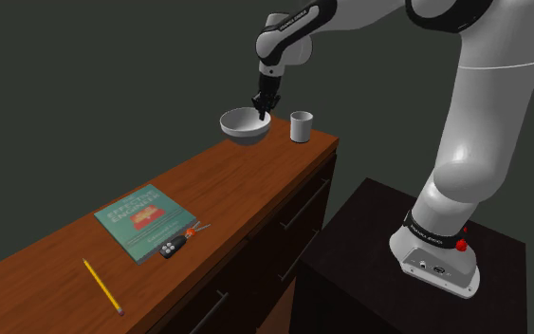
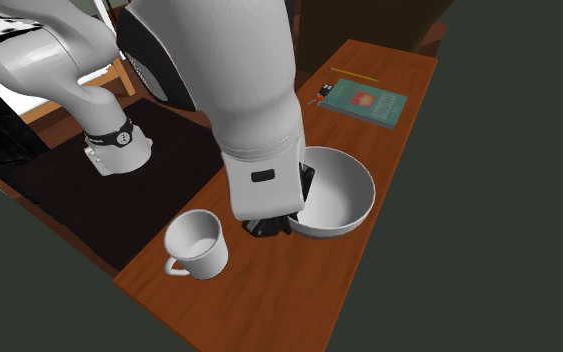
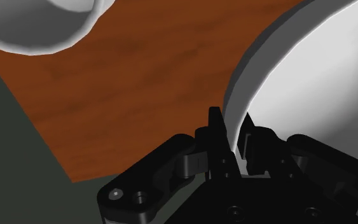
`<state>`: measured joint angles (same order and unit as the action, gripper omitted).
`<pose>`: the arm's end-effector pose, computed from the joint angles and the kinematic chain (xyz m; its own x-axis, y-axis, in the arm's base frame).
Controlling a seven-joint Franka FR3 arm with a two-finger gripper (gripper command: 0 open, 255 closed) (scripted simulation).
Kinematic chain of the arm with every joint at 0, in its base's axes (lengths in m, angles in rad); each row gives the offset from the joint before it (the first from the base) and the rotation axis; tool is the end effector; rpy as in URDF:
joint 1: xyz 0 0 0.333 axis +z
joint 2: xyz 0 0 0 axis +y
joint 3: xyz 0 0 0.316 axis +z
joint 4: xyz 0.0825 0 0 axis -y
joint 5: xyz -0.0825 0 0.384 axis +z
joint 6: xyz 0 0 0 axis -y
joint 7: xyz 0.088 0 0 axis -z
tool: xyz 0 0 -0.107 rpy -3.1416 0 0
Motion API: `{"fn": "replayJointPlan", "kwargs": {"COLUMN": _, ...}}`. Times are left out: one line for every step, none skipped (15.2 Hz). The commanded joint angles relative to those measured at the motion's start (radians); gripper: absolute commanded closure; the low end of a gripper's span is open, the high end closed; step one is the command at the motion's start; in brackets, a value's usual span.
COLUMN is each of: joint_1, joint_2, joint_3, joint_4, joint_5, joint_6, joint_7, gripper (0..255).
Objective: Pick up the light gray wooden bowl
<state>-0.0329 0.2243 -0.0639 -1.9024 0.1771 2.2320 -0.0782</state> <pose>0.6172 -0.0527 0.3936 0.9863 -0.1237 0.1092 -0.1095 -0.9858 -0.1275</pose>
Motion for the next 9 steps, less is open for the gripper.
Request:
{"fn": "replayJointPlan", "kwargs": {"joint_1": 0.001, "joint_2": -0.012, "joint_3": 0.0, "joint_4": 0.013, "joint_5": -0.004, "joint_6": -0.024, "joint_7": 0.007, "gripper": 255}}
{"fn": "replayJointPlan", "kwargs": {"joint_1": 0.001, "joint_2": -0.017, "joint_3": -0.001, "joint_4": 0.02, "joint_5": -0.006, "joint_6": -0.036, "joint_7": 0.009, "gripper": 255}}
{"fn": "replayJointPlan", "kwargs": {"joint_1": 0.001, "joint_2": -0.022, "joint_3": -0.001, "joint_4": 0.027, "joint_5": -0.007, "joint_6": -0.048, "joint_7": 0.011, "gripper": 255}}
{"fn": "replayJointPlan", "kwargs": {"joint_1": 0.001, "joint_2": -0.027, "joint_3": -0.002, "joint_4": 0.034, "joint_5": -0.009, "joint_6": -0.06, "joint_7": 0.013, "gripper": 255}}
{"fn": "replayJointPlan", "kwargs": {"joint_1": 0.002, "joint_2": -0.031, "joint_3": -0.002, "joint_4": 0.042, "joint_5": -0.011, "joint_6": -0.072, "joint_7": 0.015, "gripper": 255}}
{"fn": "replayJointPlan", "kwargs": {"joint_1": 0.001, "joint_2": -0.036, "joint_3": -0.002, "joint_4": 0.05, "joint_5": -0.012, "joint_6": -0.084, "joint_7": 0.018, "gripper": 255}}
{"fn": "replayJointPlan", "kwargs": {"joint_1": 0.001, "joint_2": -0.04, "joint_3": -0.003, "joint_4": 0.058, "joint_5": -0.014, "joint_6": -0.096, "joint_7": 0.02, "gripper": 255}}
{"fn": "replayJointPlan", "kwargs": {"joint_1": 0.001, "joint_2": -0.04, "joint_3": -0.003, "joint_4": 0.059, "joint_5": -0.014, "joint_6": -0.098, "joint_7": 0.02, "gripper": 255}}
{"fn": "replayJointPlan", "kwargs": {"joint_1": 0.001, "joint_2": -0.04, "joint_3": -0.003, "joint_4": 0.059, "joint_5": -0.014, "joint_6": -0.098, "joint_7": 0.02, "gripper": 255}}
